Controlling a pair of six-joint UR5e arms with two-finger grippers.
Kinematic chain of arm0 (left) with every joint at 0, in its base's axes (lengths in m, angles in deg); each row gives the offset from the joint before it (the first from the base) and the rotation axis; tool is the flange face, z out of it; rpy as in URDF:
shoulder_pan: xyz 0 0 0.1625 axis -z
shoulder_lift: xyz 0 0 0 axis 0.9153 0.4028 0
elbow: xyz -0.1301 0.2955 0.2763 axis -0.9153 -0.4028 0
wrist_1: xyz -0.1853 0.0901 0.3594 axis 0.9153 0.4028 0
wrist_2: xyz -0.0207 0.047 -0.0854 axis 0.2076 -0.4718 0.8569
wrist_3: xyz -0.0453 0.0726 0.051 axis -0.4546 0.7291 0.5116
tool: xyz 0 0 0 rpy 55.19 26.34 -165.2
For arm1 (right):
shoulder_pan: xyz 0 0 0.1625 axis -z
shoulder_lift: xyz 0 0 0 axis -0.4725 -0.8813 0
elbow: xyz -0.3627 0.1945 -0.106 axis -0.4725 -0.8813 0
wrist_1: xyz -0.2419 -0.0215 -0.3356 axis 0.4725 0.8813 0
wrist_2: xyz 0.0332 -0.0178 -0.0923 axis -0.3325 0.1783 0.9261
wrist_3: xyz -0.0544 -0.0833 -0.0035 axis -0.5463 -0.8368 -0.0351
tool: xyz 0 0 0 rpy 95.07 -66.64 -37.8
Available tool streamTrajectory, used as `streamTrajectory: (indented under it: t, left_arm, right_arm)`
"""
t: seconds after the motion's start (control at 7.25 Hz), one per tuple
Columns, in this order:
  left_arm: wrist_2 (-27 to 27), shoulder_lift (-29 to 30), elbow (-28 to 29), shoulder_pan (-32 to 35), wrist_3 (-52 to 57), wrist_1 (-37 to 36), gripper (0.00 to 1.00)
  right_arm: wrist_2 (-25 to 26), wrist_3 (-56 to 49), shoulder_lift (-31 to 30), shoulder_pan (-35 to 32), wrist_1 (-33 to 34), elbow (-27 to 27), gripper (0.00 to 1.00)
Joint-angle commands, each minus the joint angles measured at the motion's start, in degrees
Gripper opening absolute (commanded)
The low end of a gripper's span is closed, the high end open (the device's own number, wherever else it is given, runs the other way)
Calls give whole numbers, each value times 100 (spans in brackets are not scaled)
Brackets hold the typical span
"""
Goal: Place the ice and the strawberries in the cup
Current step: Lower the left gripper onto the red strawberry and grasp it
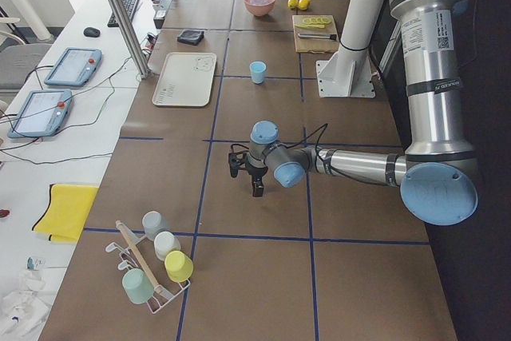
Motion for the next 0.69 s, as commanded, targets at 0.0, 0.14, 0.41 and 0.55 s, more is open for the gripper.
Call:
streamTrajectory:
  t: [0.0,0.14,0.41,0.55]
  left_arm:
    - [3,1,25,-1,4,3,80]
    - [12,1,16,-1,-5,3,72]
    - [20,1,25,-1,-13,3,64]
    - [12,1,25,-1,-13,-6,55]
  right_arm:
    - [-2,-54,-54,-70,0,-2,100]
    - [-2,-54,-54,-78,0,-2,100]
    - [-2,-54,-72,-96,0,-2,100]
    - [-2,-54,-72,-105,0,-2,100]
